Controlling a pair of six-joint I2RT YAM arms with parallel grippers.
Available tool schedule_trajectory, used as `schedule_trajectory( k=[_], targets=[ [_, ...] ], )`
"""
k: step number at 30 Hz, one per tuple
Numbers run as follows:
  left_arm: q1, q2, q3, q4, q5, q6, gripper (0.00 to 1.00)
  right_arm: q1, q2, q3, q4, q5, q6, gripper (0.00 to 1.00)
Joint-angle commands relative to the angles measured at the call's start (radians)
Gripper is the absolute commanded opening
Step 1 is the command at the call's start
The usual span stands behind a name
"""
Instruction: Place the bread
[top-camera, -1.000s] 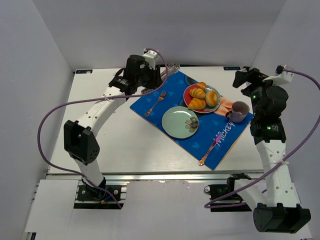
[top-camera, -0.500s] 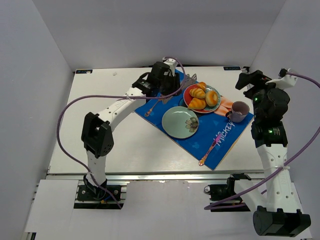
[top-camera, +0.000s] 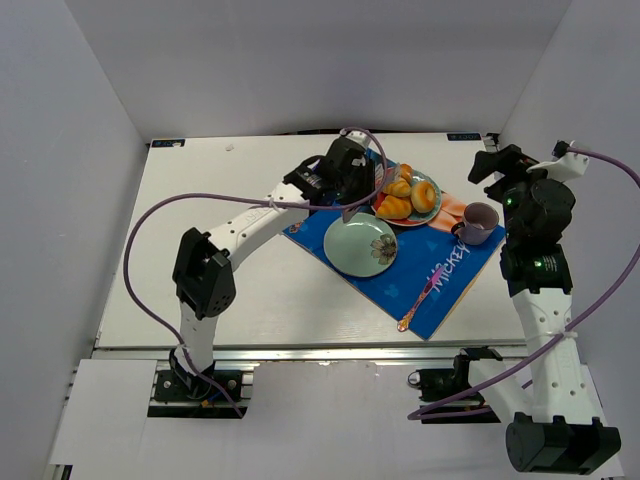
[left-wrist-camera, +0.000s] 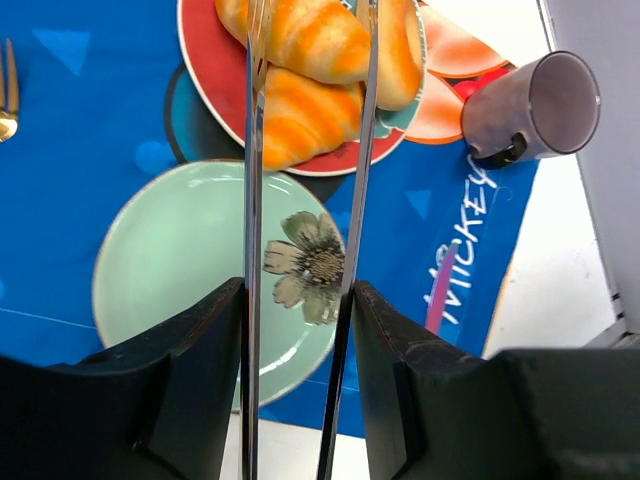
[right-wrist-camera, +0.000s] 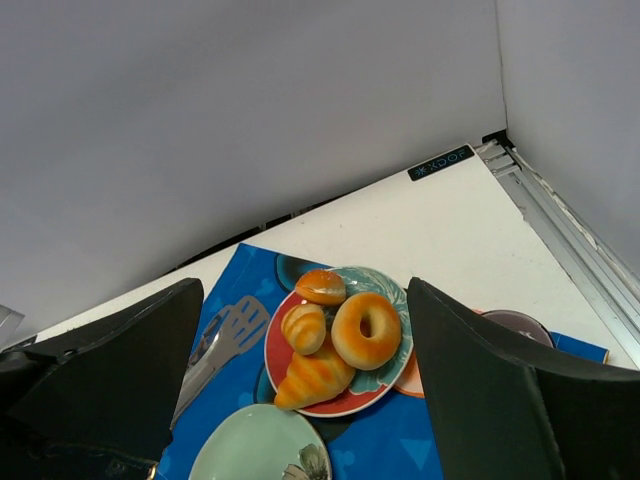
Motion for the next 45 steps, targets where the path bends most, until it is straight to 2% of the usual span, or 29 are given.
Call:
schedule_trajectory(
  k=[1,5,11,18,32,39,45],
  targets=[
    [-0.018,-0.007,0.063,-0.024,-0.048,-0.089,0.56,-0.001,0.001,0.017,0.028,-0.002,0.002,0.89],
    [-0.041,0.074,0.198,-0.139,-0.103,-0.121,0.56,0.000,0.004,0.020,0.005,0.033,0.005,0.89],
    [-0.064,0.098,0.218,-0.184,-0.138,-0.221,0.55,-0.001,0.029,0.048,-0.050,0.091,-0.043,0.89],
    [-0.102,0.152,0.339,-0.286,-0.241,-0.285,0.52,0.000,-0.005,-0.009,-0.027,0.088,-0.059,0.89],
    [-0.140,0.146,0.338,-0.288,-0.297,-0.356,0.52,0.000,0.001,-0.038,-0.013,0.027,-0.060,0.89],
    [-0.153,0.146,0.336,-0.257,-0.292,-0.365,0.57,0.000,-0.002,-0.041,-0.009,0.013,-0.057,0.89],
    [-0.159,0.158,0.344,-0.242,-0.271,-0.365,0.57,-0.001,-0.001,-0.044,-0.005,0.013,-0.057,0.89]
  ],
)
